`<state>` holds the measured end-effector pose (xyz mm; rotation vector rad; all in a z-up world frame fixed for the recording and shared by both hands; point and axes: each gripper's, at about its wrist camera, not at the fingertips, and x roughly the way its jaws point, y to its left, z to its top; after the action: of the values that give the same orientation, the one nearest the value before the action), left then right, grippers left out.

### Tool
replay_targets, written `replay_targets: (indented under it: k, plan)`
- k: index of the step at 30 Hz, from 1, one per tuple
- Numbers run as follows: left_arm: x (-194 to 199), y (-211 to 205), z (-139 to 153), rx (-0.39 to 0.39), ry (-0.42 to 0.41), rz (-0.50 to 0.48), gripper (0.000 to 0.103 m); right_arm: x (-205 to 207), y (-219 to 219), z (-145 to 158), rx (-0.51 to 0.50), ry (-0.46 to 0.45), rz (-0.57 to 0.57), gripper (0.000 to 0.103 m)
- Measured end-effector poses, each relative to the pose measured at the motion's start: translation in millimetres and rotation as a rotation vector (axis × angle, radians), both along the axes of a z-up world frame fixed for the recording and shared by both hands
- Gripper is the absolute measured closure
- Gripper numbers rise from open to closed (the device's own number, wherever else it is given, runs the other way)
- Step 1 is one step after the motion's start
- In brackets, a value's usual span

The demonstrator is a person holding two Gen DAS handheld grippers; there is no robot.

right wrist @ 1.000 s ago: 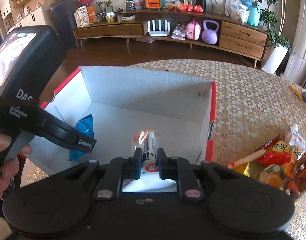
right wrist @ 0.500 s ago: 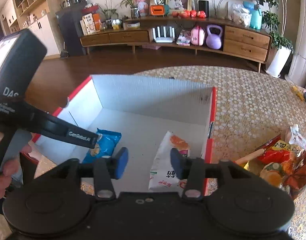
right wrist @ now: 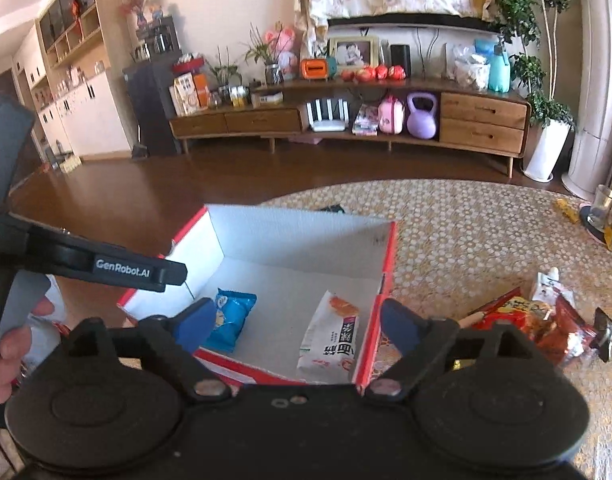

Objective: Organize snacks
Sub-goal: 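Open the left gripper over the box while the right gripper releases the white bag, then move both grippers back from the box to the snack pile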

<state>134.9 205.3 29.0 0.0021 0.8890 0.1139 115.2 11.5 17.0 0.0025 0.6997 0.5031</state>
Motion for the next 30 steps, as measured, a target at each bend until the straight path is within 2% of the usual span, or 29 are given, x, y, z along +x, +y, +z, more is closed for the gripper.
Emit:
replay_targets:
  k: [3,6,10,12,15,22,30]
  plan:
    - [-13.9,-12.9,12.6,-0.002,-0.046,-0.020,0.026,-8.7,-14.7,9.3,0.026,-0.012,-0.008,0.004]
    - [-25.1,-26.8,23.0,-0.011,-0.074,-0.038,0.026,-17.0,-30.6,16.6,0.048,-0.028,-0.018,0.001]
    - [-39.1,-45.2,33.8,-0.025,-0.119,-0.064,0.025,-28.4,-46.3,24.2,0.050,-0.039,-0.027,0.000]
    - [-46.9,-55.0,38.8,-0.030,-0.149,-0.083,0.019,-34.0,-55.5,27.8,0.054,-0.047,-0.030,0.000]
    - [-55.6,-67.9,45.2,-0.043,-0.176,-0.109,0.019,-44.4,-68.3,32.2,0.058,-0.071,-0.037,0.000]
    - [-64.2,-102.3,47.1,-0.062,-0.206,-0.170,0.019,-58.3,-103.5,37.7,0.068,-0.099,-0.087,0.000]
    - [-61.6,-151.1,34.7,-0.066,-0.206,-0.241,0.019,-63.9,-145.3,27.2,0.047,-0.103,-0.168,0.000]
